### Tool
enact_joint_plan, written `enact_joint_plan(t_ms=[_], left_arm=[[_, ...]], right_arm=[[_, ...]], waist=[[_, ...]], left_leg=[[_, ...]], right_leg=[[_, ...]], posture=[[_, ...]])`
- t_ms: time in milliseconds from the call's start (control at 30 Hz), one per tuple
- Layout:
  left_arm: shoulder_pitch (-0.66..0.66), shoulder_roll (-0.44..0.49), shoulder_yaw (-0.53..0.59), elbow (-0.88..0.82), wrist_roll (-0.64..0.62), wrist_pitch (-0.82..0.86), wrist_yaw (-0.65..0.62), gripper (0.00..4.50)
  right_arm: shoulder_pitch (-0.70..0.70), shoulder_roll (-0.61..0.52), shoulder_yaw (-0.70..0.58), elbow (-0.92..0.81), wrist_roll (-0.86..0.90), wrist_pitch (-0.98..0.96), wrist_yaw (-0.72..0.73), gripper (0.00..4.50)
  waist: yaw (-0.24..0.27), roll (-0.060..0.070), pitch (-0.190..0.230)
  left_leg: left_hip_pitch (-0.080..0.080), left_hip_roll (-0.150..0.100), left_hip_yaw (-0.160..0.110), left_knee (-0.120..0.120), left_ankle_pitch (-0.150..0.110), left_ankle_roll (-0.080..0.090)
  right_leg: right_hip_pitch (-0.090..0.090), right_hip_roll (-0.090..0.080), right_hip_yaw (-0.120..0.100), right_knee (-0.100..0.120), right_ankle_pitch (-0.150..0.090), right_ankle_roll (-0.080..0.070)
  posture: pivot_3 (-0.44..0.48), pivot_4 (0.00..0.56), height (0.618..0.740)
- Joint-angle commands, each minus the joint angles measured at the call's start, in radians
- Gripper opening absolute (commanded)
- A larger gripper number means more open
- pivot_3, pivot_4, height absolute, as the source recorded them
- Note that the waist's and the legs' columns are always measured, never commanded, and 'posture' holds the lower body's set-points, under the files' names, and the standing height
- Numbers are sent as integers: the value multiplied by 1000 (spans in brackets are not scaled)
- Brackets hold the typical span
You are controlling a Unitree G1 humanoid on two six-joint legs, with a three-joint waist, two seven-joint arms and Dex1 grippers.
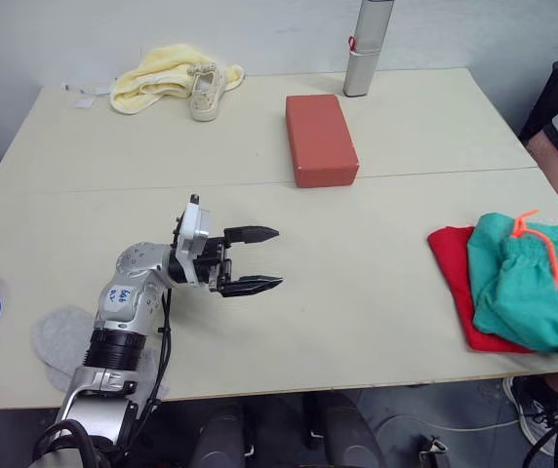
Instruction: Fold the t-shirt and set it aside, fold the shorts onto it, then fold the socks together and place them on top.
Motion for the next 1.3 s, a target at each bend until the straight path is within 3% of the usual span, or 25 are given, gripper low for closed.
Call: enact_joint_plan(t_ms=[33, 233, 333, 500, 633, 700, 800, 933, 1067, 1200, 1300], left_arm=[[5, 9, -5, -36, 4, -9, -13, 4500], [7, 17, -1, -42, 6, -2, -22, 4500], [10, 24, 2, -40, 7, -3, -28, 4500], [30, 47, 17, -55, 10, -15, -23, 4500], [37, 90, 40, -88, 2, -8, -23, 4500], [43, 126, 61, -104, -7, 13, -19, 4500], [68, 175, 92, -138, -9, 35, -1, 4500], [107, 227, 124, -157, -2, 36, 1, 4500], [152, 292, 187, -176, -2, 34, 26, 4500], [277, 350, 282, -211, 16, 8, 65, 4500], [366, 381, 343, -242, 12, -7, 73, 4500]], right_arm=[[-15, -28, 9, 15, -80, 9, 65, 34], [-7, -74, 35, 60, -263, 22, 146, 34], [-3, -65, -29, 37, -234, 27, 146, 775], [149, -142, -147, -91, -161, 134, 240, 2474], [399, -245, -257, -184, -204, 219, 545, 3894], [467, -264, -324, -186, -277, 148, 733, 4478], [498, -307, -368, -158, -384, 52, 974, 4478], [454, -333, -301, -159, -539, -111, 1192, 4478], [237, -347, -141, -203, -598, -194, 1200, 4478], [8, -340, 120, -128, -793, -389, 1287, 4478], [-90, -329, 225, -69, -859, -460, 1327, 4478]], waist=[[1, 0, 0], [1, 0, 0], [2, 0, 0], [5, 0, 0], [10, -1, 0], [12, -5, 1], [6, -5, 1], [4, -7, 1], [-2, -12, 4], [1, -12, 4], [5, -11, 4]], left_leg=[[0, 0, 0, 0, 0, 0], [0, 0, 0, 0, 0, -1], [0, 0, 0, 0, 0, -2], [0, 0, 0, 0, 0, -2], [-1, 0, -1, -1, -3, 1], [0, 1, -1, -1, -4, 2], [0, 2, 0, 0, -5, 3], [0, 2, 0, -1, -6, 2], [0, 3, 0, 0, -7, 0], [1, 2, 0, 0, -7, -1], [0, 2, 0, 0, -4, -6]], right_leg=[[0, 0, 0, 0, 0, 0], [0, 0, 0, -1, 0, 0], [0, 0, 0, -1, 0, 0], [0, 0, 0, -1, 0, 1], [0, 0, -1, -2, 0, 1], [1, 1, -1, -3, 0, 1], [2, 2, 0, -5, 0, 1], [1, 2, -1, -6, -1, 1], [1, 2, -1, -4, 0, -1], [0, 0, -3, -3, -1, -2], [-1, -1, -3, -2, -1, -2]], posture=[[0, 150, 740], [0, 150, 740], [0, 150, 740], [0, 150, 740], [0, 150, 740], [0, 150, 740], [0, 150, 740], [0, 150, 740], [0, 150, 740], [0, 150, 740], [0, 150, 740]])
